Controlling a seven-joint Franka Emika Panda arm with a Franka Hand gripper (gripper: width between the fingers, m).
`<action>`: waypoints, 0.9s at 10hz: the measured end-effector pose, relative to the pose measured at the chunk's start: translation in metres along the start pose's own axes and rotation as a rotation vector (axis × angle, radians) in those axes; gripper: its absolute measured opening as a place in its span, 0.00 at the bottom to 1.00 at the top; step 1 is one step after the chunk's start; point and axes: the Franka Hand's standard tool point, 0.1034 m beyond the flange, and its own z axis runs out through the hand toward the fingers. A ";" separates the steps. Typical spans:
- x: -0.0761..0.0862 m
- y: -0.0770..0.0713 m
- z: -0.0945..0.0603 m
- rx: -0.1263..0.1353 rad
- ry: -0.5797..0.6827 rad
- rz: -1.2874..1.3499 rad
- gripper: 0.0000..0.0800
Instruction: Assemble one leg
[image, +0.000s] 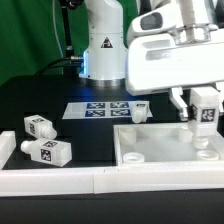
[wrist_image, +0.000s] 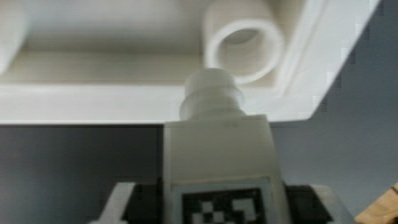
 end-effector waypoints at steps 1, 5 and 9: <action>-0.005 -0.006 0.004 0.003 -0.006 0.000 0.35; -0.008 -0.011 0.007 0.005 0.003 -0.012 0.35; -0.008 0.001 0.009 -0.005 0.002 -0.004 0.35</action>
Offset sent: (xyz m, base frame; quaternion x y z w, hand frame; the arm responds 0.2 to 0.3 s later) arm 0.0031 0.0019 -0.0093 -0.0008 0.0106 0.0008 0.9999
